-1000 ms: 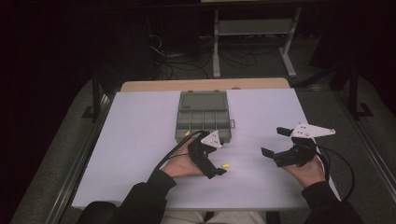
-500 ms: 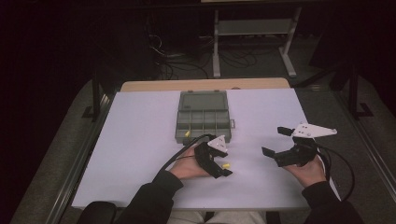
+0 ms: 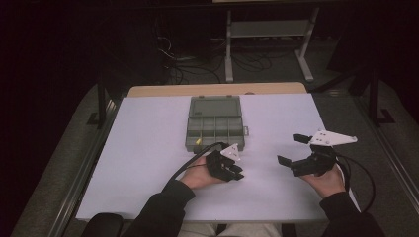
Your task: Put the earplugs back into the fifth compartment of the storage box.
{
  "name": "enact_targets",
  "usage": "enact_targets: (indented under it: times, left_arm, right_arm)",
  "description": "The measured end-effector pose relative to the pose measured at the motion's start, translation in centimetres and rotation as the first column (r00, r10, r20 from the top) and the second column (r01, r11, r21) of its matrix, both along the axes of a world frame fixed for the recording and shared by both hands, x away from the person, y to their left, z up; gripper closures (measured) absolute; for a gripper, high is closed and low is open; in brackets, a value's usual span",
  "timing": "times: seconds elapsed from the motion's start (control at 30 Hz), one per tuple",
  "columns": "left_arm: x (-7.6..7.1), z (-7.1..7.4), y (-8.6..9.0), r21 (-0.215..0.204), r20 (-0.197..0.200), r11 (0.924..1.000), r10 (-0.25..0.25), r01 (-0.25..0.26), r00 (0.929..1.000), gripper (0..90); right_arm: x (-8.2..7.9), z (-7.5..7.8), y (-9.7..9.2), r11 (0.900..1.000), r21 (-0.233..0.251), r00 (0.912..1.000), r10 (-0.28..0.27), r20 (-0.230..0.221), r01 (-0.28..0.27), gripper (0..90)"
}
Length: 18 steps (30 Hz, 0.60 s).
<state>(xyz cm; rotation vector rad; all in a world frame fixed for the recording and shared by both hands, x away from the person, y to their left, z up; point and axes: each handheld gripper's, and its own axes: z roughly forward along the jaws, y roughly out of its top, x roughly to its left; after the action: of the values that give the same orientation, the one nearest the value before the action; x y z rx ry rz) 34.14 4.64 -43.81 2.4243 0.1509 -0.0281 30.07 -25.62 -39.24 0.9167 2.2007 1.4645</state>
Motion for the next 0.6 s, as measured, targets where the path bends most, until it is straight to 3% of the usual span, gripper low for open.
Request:
enact_targets:
  times: [0.07,0.27,0.6]
  left_arm:
    - [0.0,0.0,0.0,0.0,-0.005,1.0,-0.007,0.007,1.0,80.8]
    - [0.0,0.1,0.1,0.0,-0.004,1.0,-0.003,0.003,1.0,83.5]
    - [0.3,2.2,0.6,-0.018,0.016,0.9998,0.009,-0.008,0.9998,84.6]
  right_arm:
    - [0.0,0.0,0.0,1.0,-0.001,1.0,0.001,0.001,-0.001,0.0]
    - [0.0,0.0,0.0,1.0,-0.001,1.0,0.001,0.0,-0.001,0.0]
    - [0.0,0.0,0.0,1.0,0.003,1.0,-0.001,0.0,0.001,0.0]
